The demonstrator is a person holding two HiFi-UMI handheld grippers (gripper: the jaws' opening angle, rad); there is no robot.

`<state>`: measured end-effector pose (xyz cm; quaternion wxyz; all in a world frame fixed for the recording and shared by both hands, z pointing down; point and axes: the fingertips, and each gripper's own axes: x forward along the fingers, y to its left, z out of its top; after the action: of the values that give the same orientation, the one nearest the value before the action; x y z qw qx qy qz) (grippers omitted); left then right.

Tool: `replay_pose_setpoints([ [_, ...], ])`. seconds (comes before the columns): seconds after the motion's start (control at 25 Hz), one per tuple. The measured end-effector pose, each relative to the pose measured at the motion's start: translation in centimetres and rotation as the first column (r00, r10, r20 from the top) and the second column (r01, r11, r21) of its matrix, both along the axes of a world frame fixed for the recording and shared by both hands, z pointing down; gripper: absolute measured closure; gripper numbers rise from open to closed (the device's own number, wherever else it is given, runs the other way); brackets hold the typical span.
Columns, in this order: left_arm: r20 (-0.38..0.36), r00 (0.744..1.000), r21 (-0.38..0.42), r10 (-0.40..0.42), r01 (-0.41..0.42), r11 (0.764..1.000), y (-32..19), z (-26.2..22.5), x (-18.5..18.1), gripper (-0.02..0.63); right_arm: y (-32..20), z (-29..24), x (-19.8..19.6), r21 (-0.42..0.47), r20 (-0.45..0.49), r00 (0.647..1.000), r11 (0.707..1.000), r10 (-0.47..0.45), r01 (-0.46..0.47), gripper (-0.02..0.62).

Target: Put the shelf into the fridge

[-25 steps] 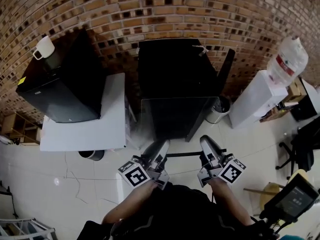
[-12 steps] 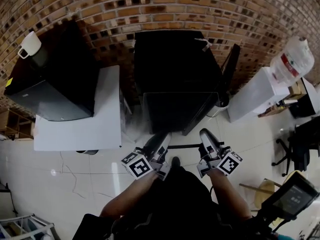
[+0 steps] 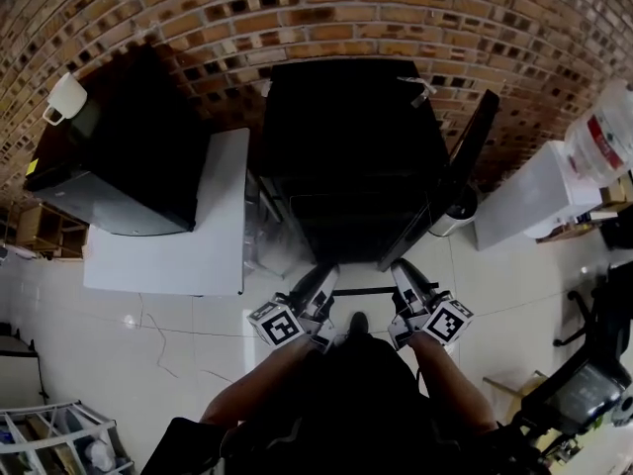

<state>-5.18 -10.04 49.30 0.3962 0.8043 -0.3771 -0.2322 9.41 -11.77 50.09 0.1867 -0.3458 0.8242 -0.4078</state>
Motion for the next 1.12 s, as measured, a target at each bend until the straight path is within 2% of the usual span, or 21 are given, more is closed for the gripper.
replay_pose_setpoints([
  [0.16,-0.004,1.0,-0.016,-0.017,0.017,1.0,-0.9,1.3,0.4,0.517,-1.0,1.8,0.1,-0.024,0.021,0.999,0.999,-0.025,0.025,0.491],
  [0.4,-0.012,0.998,-0.06,-0.058,0.057,0.997,-1.6,3.3,-0.2,0.518,-2.4,3.5,-0.4,-0.06,0.004,0.998,0.996,-0.061,0.062,0.492],
  [1.0,-0.015,0.999,-0.101,-0.045,0.043,0.994,-5.0,5.7,-1.4,0.518,-5.2,5.8,-1.3,-0.112,-0.009,1.0,0.994,-0.017,0.015,0.492],
  [1.12,-0.022,0.999,-0.131,-0.05,0.046,0.99,-5.8,6.6,-1.5,0.518,-6.1,5.9,-1.8,-0.122,-0.013,1.0,0.992,-0.023,0.021,0.492],
])
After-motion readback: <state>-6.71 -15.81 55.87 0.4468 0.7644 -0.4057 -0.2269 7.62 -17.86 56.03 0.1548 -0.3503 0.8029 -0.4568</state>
